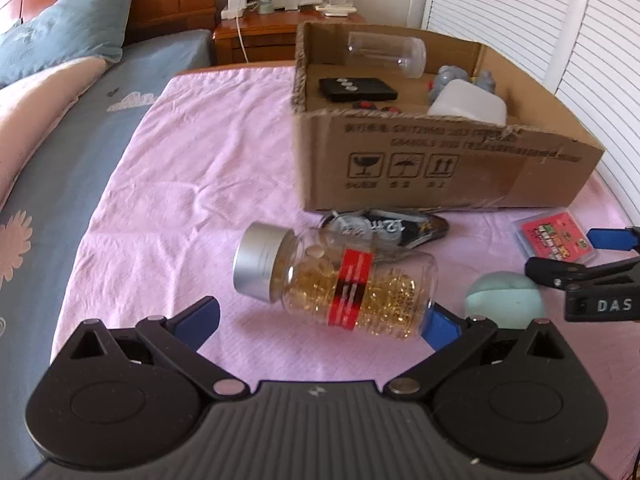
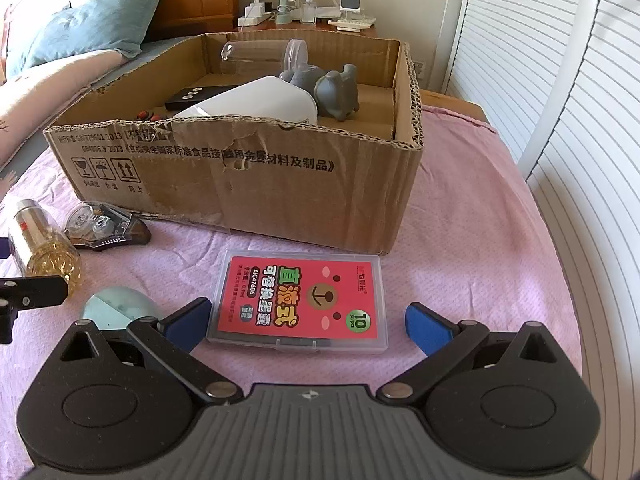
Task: Organize rigid objects
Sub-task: 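Close the left gripper on the capsule bottle while the right grasps the pink card case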
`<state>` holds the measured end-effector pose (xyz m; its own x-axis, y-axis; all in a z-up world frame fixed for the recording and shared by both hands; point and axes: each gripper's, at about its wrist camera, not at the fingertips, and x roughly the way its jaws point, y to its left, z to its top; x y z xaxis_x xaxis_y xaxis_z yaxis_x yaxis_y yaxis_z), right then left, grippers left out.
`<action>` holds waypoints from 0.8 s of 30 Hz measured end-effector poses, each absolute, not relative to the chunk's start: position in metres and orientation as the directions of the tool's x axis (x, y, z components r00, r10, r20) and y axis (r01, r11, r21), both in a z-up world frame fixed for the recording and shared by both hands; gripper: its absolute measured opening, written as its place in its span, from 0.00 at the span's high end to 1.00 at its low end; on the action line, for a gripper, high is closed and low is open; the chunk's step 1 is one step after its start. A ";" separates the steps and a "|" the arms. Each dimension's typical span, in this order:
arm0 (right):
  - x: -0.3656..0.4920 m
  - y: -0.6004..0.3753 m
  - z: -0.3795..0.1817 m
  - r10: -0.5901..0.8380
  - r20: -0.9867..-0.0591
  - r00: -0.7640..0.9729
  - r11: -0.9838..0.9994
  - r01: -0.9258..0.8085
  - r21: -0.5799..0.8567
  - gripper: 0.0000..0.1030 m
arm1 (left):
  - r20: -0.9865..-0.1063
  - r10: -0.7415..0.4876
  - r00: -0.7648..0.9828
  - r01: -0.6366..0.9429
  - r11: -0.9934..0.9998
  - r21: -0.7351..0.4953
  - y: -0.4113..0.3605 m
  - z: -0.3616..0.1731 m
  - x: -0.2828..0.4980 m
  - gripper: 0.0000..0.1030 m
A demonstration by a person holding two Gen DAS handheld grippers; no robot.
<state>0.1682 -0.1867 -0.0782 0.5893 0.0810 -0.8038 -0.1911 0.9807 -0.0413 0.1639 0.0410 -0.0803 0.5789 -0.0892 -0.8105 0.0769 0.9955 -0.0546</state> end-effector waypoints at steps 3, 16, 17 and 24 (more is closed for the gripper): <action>0.164 -0.188 -0.079 0.089 -0.796 0.599 0.979 -0.201 -0.041 0.00 | -0.807 -0.101 0.582 0.084 0.994 -0.063 0.042 -0.083 0.165 0.01; 0.154 -0.190 -0.080 0.104 -0.781 0.616 0.976 -0.216 -0.041 0.00 | -0.782 -0.096 0.616 0.118 0.993 -0.029 0.038 -0.089 0.165 0.00; 0.154 -0.190 -0.080 0.105 -0.780 0.617 0.975 -0.217 -0.040 0.00 | -0.781 -0.096 0.617 0.118 0.993 -0.029 0.038 -0.089 0.165 0.00; 0.160 -0.189 -0.081 0.108 -0.777 0.621 0.975 -0.217 -0.038 0.00 | -0.786 -0.085 0.612 0.099 0.995 -0.030 0.037 -0.088 0.168 0.01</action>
<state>0.1596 -0.1887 -0.0814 0.6206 0.1077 -0.7767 -0.2174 0.9753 -0.0384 0.1684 0.0366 -0.0881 0.6125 -0.0853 -0.7859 0.0994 0.9946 -0.0304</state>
